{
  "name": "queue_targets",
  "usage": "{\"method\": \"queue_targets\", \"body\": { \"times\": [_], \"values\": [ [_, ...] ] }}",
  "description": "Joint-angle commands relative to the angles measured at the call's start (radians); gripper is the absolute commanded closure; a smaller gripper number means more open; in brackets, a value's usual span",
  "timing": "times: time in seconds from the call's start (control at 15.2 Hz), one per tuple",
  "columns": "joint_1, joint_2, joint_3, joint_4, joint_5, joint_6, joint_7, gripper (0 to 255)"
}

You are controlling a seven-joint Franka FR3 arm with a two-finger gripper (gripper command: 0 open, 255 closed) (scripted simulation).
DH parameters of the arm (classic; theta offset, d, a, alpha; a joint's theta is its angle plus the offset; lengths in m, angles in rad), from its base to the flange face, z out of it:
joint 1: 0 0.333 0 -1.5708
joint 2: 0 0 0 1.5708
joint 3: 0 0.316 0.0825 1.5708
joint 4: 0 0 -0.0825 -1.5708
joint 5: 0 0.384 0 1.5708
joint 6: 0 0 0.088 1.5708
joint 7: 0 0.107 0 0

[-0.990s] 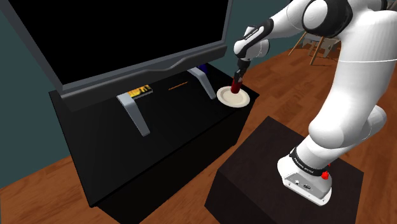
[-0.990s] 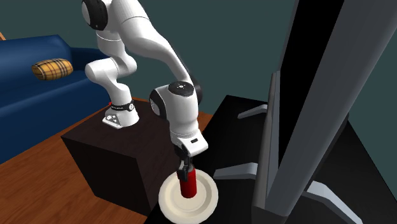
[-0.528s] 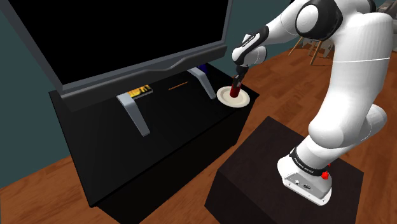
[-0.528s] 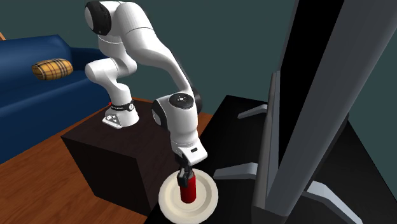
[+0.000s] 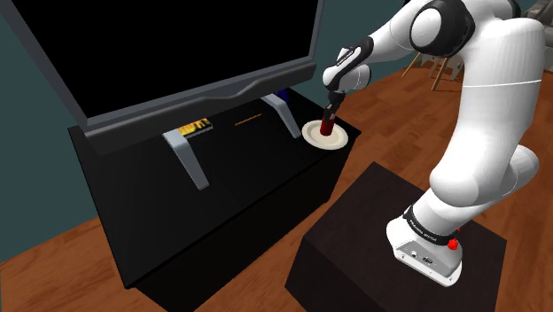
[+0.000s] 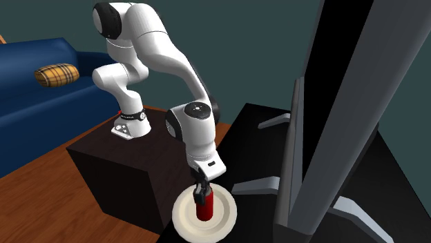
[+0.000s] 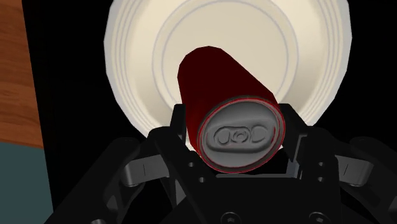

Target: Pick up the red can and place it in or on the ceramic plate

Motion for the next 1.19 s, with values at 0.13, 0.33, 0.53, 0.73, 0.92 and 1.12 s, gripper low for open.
{"method": "queue_targets", "body": {
  "times": [0.13, 0.33, 0.53, 0.73, 0.92, 1.12],
  "values": [
    [0.003, 0.005, 0.002, -0.010, 0.000, 0.000, 0.002, 0],
    [0.000, 0.005, 0.001, -0.008, 0.001, -0.002, -0.002, 0],
    [0.007, -0.073, -0.009, -0.012, -0.013, -0.075, 0.007, 0],
    [0.008, -0.092, -0.011, -0.012, -0.016, -0.095, 0.010, 0],
    [0.008, -0.092, -0.011, -0.012, -0.016, -0.096, 0.010, 0],
    [0.008, -0.092, -0.011, -0.012, -0.016, -0.096, 0.010, 0]
  ]
}}
